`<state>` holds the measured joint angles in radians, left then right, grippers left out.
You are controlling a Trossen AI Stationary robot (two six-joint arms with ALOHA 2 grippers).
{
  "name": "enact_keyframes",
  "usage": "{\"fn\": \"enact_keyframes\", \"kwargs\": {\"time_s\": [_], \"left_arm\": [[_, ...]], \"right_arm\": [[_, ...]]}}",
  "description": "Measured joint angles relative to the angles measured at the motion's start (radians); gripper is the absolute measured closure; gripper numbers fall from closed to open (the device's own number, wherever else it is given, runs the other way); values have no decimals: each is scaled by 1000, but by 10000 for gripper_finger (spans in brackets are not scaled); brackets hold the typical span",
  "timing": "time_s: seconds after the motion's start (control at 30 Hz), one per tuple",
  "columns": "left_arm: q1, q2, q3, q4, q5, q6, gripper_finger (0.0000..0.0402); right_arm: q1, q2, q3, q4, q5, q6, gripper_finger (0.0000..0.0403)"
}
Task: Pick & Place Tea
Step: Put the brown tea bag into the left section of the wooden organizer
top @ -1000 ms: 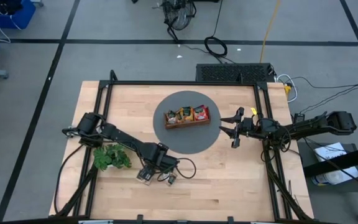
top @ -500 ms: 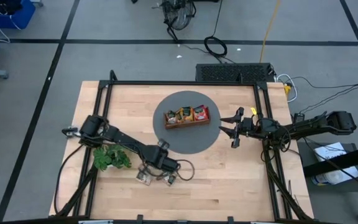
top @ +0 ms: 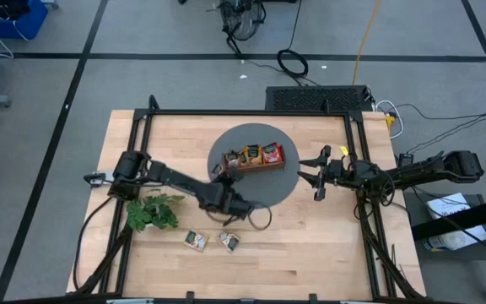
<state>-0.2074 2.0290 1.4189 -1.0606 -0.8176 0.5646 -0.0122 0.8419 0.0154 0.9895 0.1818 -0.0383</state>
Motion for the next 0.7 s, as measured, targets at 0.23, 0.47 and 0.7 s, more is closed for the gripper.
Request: {"fn": "enact_keyframes", "kwargs": {"time_s": [0.23,0.47,0.7], "left_arm": [[96,-42,6,202,153,88,375],[125,-157,7,295,214,161,375],[176,-197,5,305,228,207,375]], "right_arm": [[0,0,0,0,0,0,248],[0,0,0,0,0,0,248],[0,0,0,0,0,0,248]]}}
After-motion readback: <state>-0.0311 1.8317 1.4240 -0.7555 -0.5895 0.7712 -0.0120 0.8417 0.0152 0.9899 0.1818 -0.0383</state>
